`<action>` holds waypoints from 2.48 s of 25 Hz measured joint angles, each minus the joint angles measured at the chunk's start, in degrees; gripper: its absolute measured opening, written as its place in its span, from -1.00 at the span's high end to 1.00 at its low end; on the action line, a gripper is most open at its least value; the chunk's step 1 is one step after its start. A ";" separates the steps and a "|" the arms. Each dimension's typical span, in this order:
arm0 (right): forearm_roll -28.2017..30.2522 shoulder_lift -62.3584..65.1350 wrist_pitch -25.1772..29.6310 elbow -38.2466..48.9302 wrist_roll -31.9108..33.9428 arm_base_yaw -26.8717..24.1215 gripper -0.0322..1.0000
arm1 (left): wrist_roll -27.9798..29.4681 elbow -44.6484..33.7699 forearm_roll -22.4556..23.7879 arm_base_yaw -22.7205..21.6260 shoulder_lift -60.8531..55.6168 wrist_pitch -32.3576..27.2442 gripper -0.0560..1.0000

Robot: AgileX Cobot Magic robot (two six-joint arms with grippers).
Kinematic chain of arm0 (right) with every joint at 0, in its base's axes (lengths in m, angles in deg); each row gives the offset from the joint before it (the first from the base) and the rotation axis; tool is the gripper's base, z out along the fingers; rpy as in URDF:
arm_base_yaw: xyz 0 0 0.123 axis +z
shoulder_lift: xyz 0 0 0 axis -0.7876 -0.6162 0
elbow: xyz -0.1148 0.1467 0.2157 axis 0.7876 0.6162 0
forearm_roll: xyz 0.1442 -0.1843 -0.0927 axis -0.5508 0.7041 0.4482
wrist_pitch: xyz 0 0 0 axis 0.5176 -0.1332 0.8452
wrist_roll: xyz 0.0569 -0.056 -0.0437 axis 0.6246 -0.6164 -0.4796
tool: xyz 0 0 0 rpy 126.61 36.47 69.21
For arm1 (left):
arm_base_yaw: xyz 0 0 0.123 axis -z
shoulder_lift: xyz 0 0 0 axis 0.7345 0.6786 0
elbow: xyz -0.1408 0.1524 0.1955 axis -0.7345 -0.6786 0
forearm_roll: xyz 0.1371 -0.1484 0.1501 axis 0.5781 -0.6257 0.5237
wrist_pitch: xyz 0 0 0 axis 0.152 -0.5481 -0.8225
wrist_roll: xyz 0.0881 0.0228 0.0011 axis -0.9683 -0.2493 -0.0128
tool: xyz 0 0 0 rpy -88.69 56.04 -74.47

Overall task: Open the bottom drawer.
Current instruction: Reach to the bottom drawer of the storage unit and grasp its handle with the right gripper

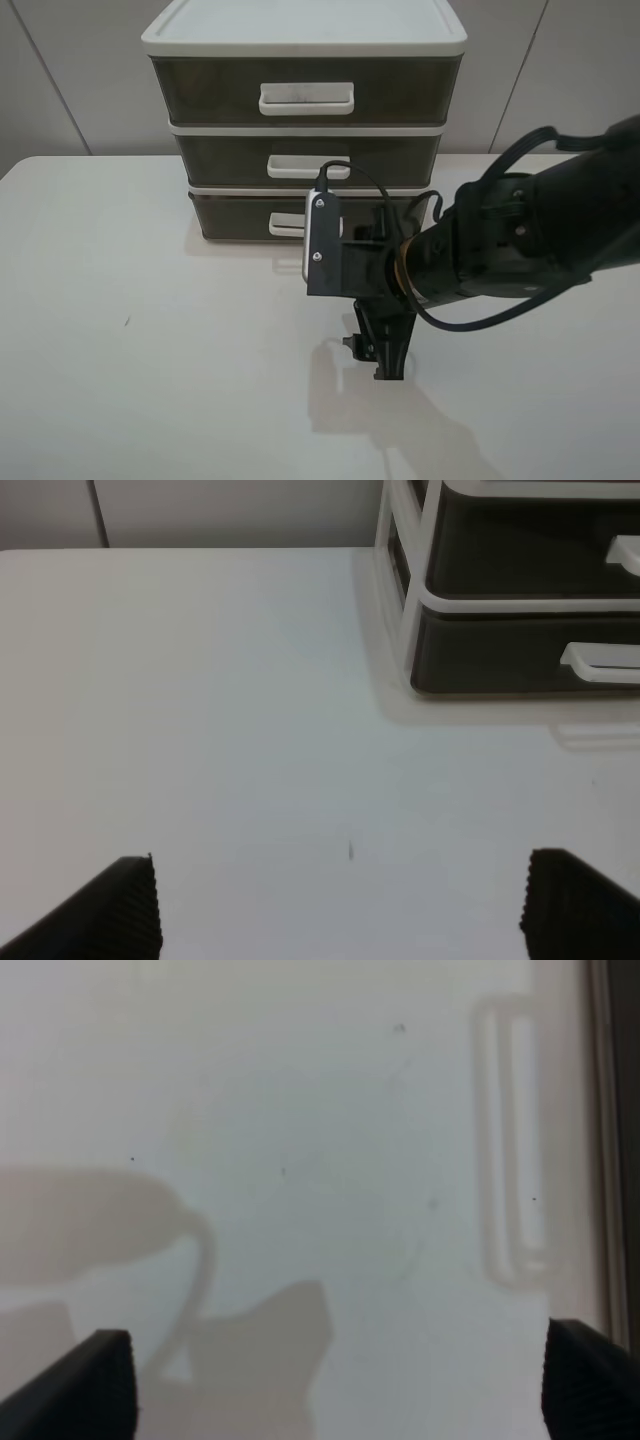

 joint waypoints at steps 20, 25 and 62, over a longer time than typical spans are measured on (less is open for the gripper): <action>-20.06 -4.61 -8.70 -6.57 -33.09 -2.87 -0.61 | 0.00 0.00 0.00 0.00 0.00 0.00 -0.52; -25.46 -7.08 -13.35 -6.62 -37.03 -4.03 -0.61 | 0.00 0.00 0.00 0.00 0.00 0.00 -0.52; -54.64 -17.71 -42.66 -2.15 -66.13 -4.48 -0.61 | 0.00 0.00 0.00 0.00 0.00 0.00 -0.52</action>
